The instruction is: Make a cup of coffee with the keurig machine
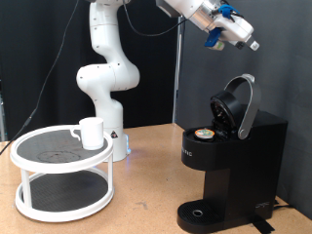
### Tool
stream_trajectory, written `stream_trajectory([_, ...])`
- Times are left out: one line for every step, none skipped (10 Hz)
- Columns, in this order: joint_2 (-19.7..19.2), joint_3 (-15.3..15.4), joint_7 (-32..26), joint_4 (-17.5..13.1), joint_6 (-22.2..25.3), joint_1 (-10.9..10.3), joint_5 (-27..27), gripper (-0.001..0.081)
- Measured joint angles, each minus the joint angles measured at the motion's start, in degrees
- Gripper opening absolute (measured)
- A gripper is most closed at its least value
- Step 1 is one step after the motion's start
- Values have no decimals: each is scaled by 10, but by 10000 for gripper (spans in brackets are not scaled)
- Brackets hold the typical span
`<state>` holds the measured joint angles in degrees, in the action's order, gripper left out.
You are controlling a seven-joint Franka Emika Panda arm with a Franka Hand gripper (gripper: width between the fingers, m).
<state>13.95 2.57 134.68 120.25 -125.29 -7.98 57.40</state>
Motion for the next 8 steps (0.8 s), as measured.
stream_trajectory([-5,0,3,-5,18,0,0,734])
stream_trajectory([-16,0,10,-19,46,0,-1,734])
stream_trajectory([-32,0,15,-40,75,0,-5,734])
stream_trajectory([-51,3,16,-61,88,-1,-9,734])
stream_trajectory([-69,8,17,-82,102,-2,-17,734])
stream_trajectory([-84,14,17,-100,110,-3,-23,734])
stream_trajectory([-95,21,16,-113,112,-4,-28,734])
stream_trajectory([-101,28,16,-119,112,-5,-34,734])
